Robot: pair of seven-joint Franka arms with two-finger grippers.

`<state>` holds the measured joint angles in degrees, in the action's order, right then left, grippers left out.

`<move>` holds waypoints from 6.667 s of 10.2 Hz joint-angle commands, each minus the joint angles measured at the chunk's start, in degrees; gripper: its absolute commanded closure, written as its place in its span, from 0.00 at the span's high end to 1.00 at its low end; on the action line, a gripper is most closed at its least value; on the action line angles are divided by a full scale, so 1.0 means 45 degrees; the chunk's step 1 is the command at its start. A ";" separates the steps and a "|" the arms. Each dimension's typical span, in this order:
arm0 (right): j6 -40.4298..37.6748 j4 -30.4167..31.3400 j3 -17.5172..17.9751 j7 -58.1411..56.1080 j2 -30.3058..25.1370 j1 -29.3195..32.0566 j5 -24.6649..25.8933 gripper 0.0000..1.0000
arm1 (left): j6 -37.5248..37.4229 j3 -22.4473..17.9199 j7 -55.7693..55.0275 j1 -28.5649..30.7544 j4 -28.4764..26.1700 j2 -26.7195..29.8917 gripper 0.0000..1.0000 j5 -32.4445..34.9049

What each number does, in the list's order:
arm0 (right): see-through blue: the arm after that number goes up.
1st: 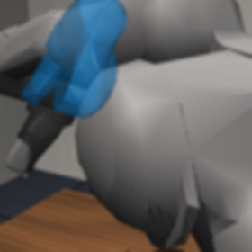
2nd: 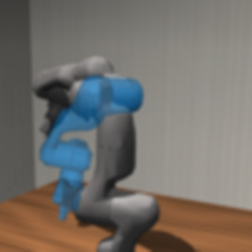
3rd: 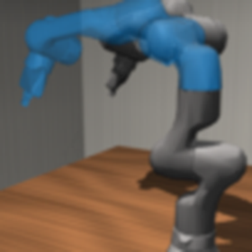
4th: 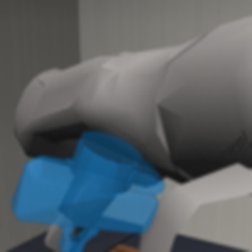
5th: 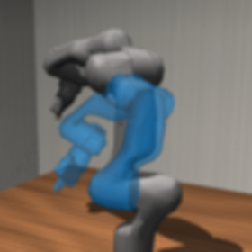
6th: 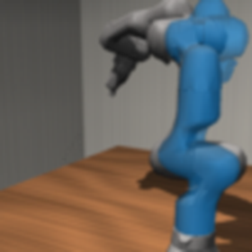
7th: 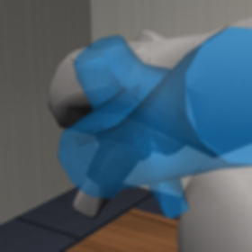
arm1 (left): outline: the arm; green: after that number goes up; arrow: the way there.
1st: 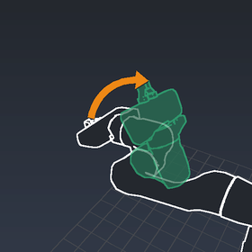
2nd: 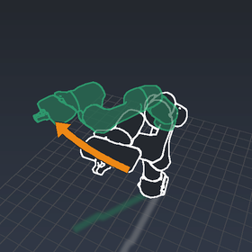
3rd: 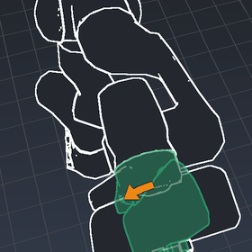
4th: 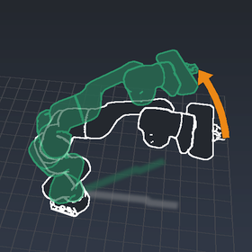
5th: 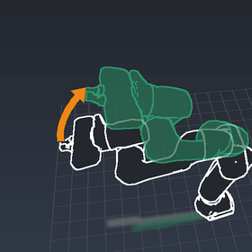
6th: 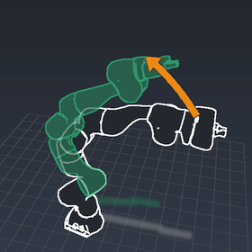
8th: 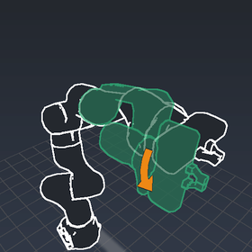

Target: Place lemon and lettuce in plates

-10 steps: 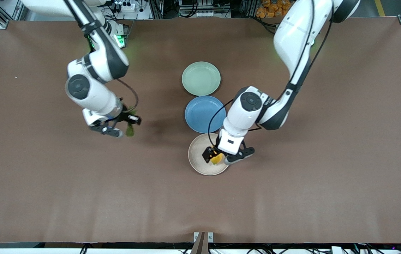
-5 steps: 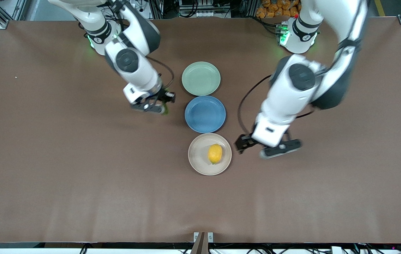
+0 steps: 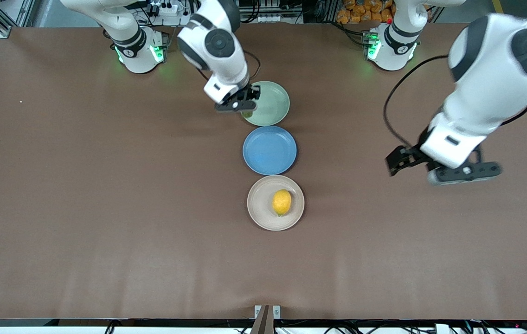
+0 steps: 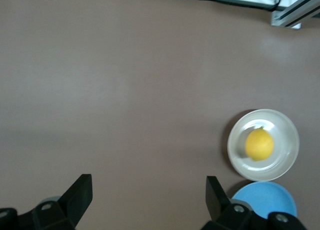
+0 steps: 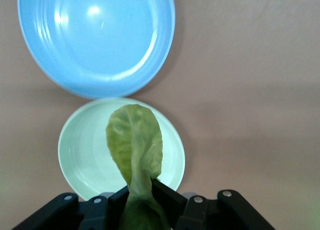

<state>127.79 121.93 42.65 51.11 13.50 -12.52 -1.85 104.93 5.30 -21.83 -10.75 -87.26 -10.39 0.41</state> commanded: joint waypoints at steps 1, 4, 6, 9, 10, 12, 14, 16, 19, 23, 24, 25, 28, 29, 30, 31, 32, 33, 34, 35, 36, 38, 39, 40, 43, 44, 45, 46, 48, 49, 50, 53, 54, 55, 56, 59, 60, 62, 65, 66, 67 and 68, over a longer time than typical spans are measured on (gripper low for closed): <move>0.0059 0.0191 0.0015 0.0495 0.0454 -0.0768 0.0719 0.00 | -0.0854 0.0092 0.1077 0.0978 -0.0432 0.1056 1.00 0.0047; 0.0196 0.0132 0.0015 0.1140 0.1548 -0.1318 0.2398 0.00 | -0.1520 0.0092 0.1120 0.1646 -0.0452 0.1663 1.00 0.0027; 0.0197 -0.0333 0.0015 0.2364 0.2717 -0.1630 0.3879 0.00 | -0.1815 0.0131 0.1159 0.1978 -0.0490 0.1860 1.00 0.0027; 0.0197 -0.1466 -0.0005 0.3971 0.4457 -0.1963 0.5895 0.00 | -0.1970 0.0092 0.1159 0.1998 -0.0432 0.1880 1.00 0.0027; 0.0197 -0.1818 -0.0063 0.4070 0.4810 -0.2080 0.6073 0.00 | -0.2087 0.0169 0.1140 0.1998 -0.0432 0.1880 1.00 0.0027; 0.0197 -0.2133 -0.0122 0.4305 0.5319 -0.2198 0.6677 0.00 | -0.2360 0.0229 0.1139 0.1979 -0.0413 0.1919 1.00 0.0027; 0.0197 -0.2153 -0.0316 0.4305 0.5438 -0.2334 0.6895 0.06 | -0.2518 0.0112 0.1140 0.1998 -0.0413 0.1938 1.00 0.0047; 0.0061 -0.2173 -0.0337 0.4305 0.5380 -0.2548 0.6953 1.00 | -0.2557 0.0092 0.1159 0.2270 -0.0393 0.1919 1.00 0.0298; -0.0834 -0.2484 -0.0220 0.4638 0.5166 -0.2453 0.6876 1.00 | -0.2557 0.0092 0.1159 0.2330 -0.0393 0.1919 1.00 0.0476; -0.1674 -0.2563 0.0267 0.4521 0.4288 -0.2005 0.6739 1.00 | -0.2557 0.0092 0.1159 0.2331 -0.0042 0.1802 1.00 0.0476; -0.2162 -0.2563 0.0346 0.4076 0.3822 -0.1732 0.6333 1.00 | -0.2557 0.0092 0.1159 0.2330 -0.0042 0.1802 1.00 0.0457; -0.2379 -0.2563 0.0308 0.3182 0.3141 -0.1652 0.5130 1.00 | -0.2557 0.0092 0.1140 0.2350 -0.0042 0.1821 1.00 0.0457; -0.3338 -0.2563 0.0191 0.1185 0.1517 -0.0542 0.3694 1.00 | -0.2712 0.0092 0.1022 0.2330 -0.0042 0.1821 1.00 0.0379; -0.3397 -0.2563 0.0171 0.0678 0.1184 -0.0016 0.3479 1.00 | -0.2752 0.0092 0.1022 0.2330 -0.0061 0.1821 1.00 0.0379; -0.3455 -0.2563 0.0036 0.0112 0.0890 0.0511 0.3303 1.00 | -0.2868 0.0111 0.1022 0.2330 -0.0061 0.1821 1.00 0.0359; -0.3475 -0.2563 -0.0159 -0.0455 0.0462 0.0942 0.2973 1.00 | -0.2947 0.0131 0.1003 0.2272 -0.0080 0.1802 1.00 0.0398; -0.3611 -0.2583 -0.0509 -0.1292 0.0168 0.1256 0.2621 1.00 | -0.2948 0.0151 0.1022 0.2291 -0.0081 0.1802 1.00 0.0437; -0.3941 -0.2796 -0.0629 -0.2170 -0.0048 0.1820 0.2347 1.00 | -0.2948 0.0189 0.1100 0.2291 -0.0081 0.1802 1.00 0.0437; -0.4621 -0.3242 -0.0669 -0.2720 -0.0050 0.2367 0.2344 1.00 | -0.2948 0.0209 0.1023 0.2253 -0.0081 0.1802 1.00 0.0457; -0.5150 -0.3711 -0.0959 -0.3383 -0.0031 0.2739 0.2325 1.00 | -0.2948 0.0229 0.1061 0.2252 -0.0100 0.1782 1.00 0.0457; -0.5542 -0.4141 -0.1735 -0.4221 -0.0050 0.2762 0.2305 1.00 | -0.2948 0.0229 0.1119 0.2214 -0.0081 0.1782 1.00 0.0457; -0.5702 -0.4671 -0.2987 -0.5823 -0.0050 0.3054 0.2286 1.00 | -0.2948 0.0248 0.1197 0.2155 -0.0081 0.1763 1.00 0.0476; -0.5683 -0.4885 -0.3670 -0.6624 -0.0050 0.3094 0.1918 1.00 | -0.2948 0.0268 0.1217 0.2155 -0.0100 0.1743 1.00 0.0476; -0.5721 -0.5081 -0.4489 -0.7502 -0.0069 0.3095 0.1315 1.00 | -0.2948 0.0268 0.1218 0.2135 -0.0120 0.1743 1.00 0.0476; -0.5741 -0.5181 -0.5684 -0.8876 -0.0439 0.3659 0.1211 1.00 | -0.2948 0.0385 0.1430 0.2155 -0.0139 0.1743 1.00 0.0476; -0.5741 -0.5181 -0.6249 -0.9458 -0.0576 0.3680 0.1211 1.00 | -0.2948 0.0385 0.1606 0.2174 -0.0139 0.1743 1.00 0.0457; -0.5760 -0.5181 -0.6758 -1.0276 -0.0925 0.3681 0.1192 1.00 | -0.2948 0.0385 0.1628 0.2193 -0.0139 0.1743 1.00 0.0457; -0.5780 -0.5181 -0.7265 -1.0574 -0.1258 0.3681 0.1192 1.00 | -0.2948 0.0385 0.1628 0.2213 -0.0139 0.1743 1.00 0.0457; -0.6634 -0.5782 -0.7602 -1.0577 -0.1553 0.3836 0.1192 1.00 | -0.2948 0.0385 0.1667 0.2252 -0.0139 0.1763 1.00 0.0457; -0.7471 -0.6521 -0.7602 -1.0519 -0.1554 0.3895 0.1231 1.00 | -0.2948 0.0385 0.1667 0.2252 -0.0120 0.1763 1.00 0.0457; -0.8388 -0.7166 -0.7815 -1.0441 -0.1554 0.3857 0.1270 1.00 | -0.2948 0.0385 0.1667 0.2272 -0.0120 0.1763 1.00 0.0457; -0.9567 -0.8576 -0.9085 -1.0460 -0.1710 0.3330 0.1269 1.00 | -0.2948 0.0366 0.1667 0.2291 -0.0081 0.1782 1.00 0.0457; -0.9724 -0.8753 -0.9203 -1.0460 -0.1807 0.3329 0.1309 1.00 | -0.2948 0.0366 0.1667 0.2291 -0.0081 0.1782 1.00 0.0457; -0.9861 -0.9045 -0.9436 -1.0460 -0.1808 0.3310 0.1309 1.00 | -0.2948 0.0366 0.1647 0.2272 -0.0081 0.1782 1.00 0.0457; -0.9997 -0.9299 -0.9574 -1.0460 -0.1962 0.3310 0.1290 1.00 | -0.2948 0.0366 0.1647 0.2272 -0.0081 0.1782 1.00 0.0457; -0.9999 -0.9341 -0.9887 -1.0382 -0.2335 0.3174 0.1250 1.00 | -0.2948 0.0366 0.1667 0.2291 -0.0061 0.1782 1.00 0.0457; -0.9999 -0.9341 -0.9907 -1.0324 -0.2335 0.3115 0.1250 1.00 | -0.2948 0.0366 0.1667 0.2291 -0.0061 0.1782 1.00 0.0476; -0.9960 -0.9360 -0.9907 -1.0110 -0.2335 0.3095 0.1211 1.00 | -0.2948 0.0327 0.1667 0.2291 -0.0061 0.1782 1.00 0.0476; -0.9707 -0.9360 -0.9868 -0.9777 -0.2296 0.3037 0.1192 1.00 | -0.2948 0.0307 0.1667 0.2291 -0.0061 0.1782 1.00 0.0476; -0.9454 -0.9302 -0.9887 -0.9777 -0.2296 0.3055 0.1173 1.00 | -0.2948 0.0307 0.1667 0.2291 -0.0061 0.1782 1.00 0.0476; -0.9220 -0.9302 -0.9888 -0.9777 -0.2238 0.3056 0.1172 1.00 | -0.2948 0.0307 0.1570 0.2291 -0.0061 0.1801 1.00 0.0476; -0.9082 -0.9302 -0.9888 -0.9815 -0.2218 0.3056 0.1192 1.00 | -0.2948 0.0307 0.1608 0.2291 -0.0061 0.1802 1.00 0.0476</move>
<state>85.99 80.09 -1.10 6.16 3.48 1.80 4.70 92.26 6.58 -15.59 -0.66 -87.59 -3.03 1.26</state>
